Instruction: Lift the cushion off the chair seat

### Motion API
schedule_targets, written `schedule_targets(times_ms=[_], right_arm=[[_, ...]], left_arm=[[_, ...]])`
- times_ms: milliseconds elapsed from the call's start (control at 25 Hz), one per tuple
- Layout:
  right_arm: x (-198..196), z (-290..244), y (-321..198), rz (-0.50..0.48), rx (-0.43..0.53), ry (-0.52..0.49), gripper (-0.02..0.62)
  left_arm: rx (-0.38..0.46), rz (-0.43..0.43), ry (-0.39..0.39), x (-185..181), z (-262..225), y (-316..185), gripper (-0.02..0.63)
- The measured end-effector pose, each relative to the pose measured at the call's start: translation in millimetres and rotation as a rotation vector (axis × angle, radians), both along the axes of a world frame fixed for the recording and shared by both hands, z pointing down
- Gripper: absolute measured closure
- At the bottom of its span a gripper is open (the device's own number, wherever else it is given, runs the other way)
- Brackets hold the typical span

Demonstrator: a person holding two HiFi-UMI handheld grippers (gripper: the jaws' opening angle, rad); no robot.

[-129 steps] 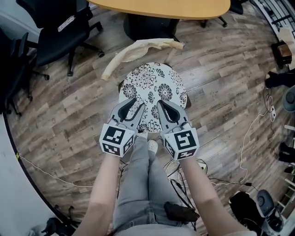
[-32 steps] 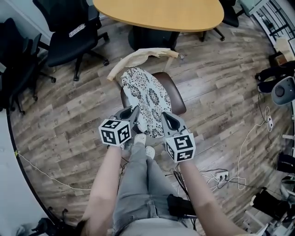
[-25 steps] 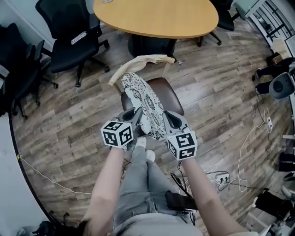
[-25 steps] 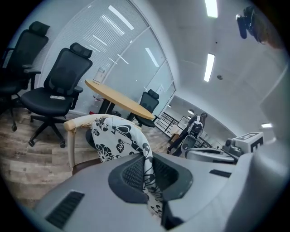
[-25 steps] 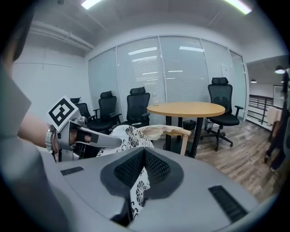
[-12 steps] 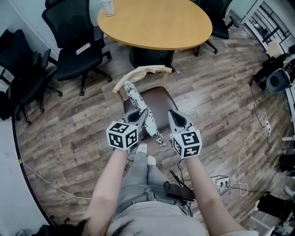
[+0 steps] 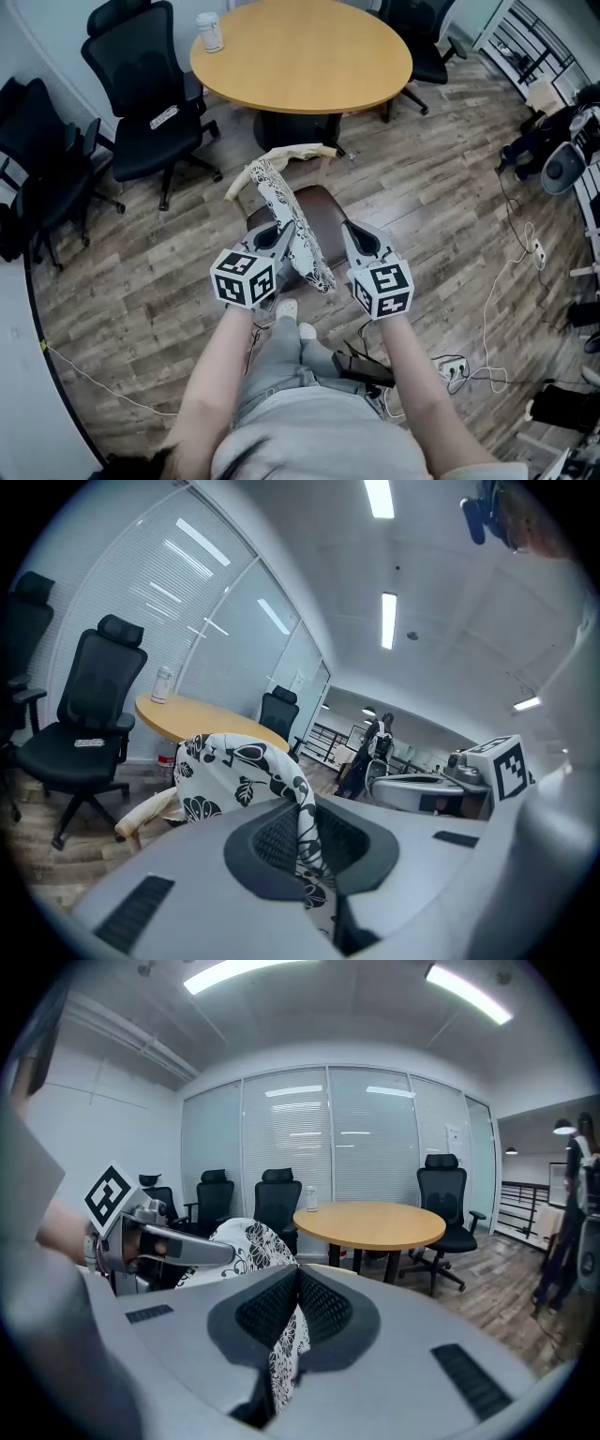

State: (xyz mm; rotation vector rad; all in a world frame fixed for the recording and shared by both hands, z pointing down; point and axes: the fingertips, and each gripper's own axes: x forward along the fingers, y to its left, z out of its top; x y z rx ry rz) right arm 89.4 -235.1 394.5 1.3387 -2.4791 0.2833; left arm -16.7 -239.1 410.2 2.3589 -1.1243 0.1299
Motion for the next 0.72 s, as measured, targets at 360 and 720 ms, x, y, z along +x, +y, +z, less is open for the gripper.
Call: schedule_targets(times_ms=[360, 720], right_arm=[[13.4, -41.4, 3.4, 0.031, 0.071, -0.013, 0.571], [13.4, -87.4, 7.3, 0.046, 0.173, -0.072, 0.571]], left_arm=[[0.129, 0.020, -0.010, 9.8, -49.4, -4.8, 0.592], [0.256, 0.014, 0.001, 24.5, -96.3, -6.6, 0.592]])
